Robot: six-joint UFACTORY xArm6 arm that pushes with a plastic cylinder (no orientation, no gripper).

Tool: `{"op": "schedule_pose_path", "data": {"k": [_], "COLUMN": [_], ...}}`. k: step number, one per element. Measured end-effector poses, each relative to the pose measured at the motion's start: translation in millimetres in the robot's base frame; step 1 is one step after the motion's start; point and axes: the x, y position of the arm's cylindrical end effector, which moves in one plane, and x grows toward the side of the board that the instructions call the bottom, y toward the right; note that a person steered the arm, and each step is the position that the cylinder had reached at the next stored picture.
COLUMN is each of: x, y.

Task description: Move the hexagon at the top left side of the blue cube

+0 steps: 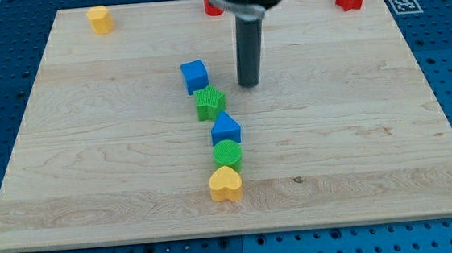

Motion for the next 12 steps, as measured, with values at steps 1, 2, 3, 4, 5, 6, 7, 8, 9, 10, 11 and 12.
{"op": "schedule_pose_path", "data": {"k": [1, 2, 3, 4, 5, 6, 7, 8, 9, 10, 11, 12], "x": [-50, -67, -67, -85, -129, -148, -173, -169, -157, -155, -157, -173], "y": [-2, -56, -131, -205, -297, -338, -328, -301, -280, -254, -244, -244]}}
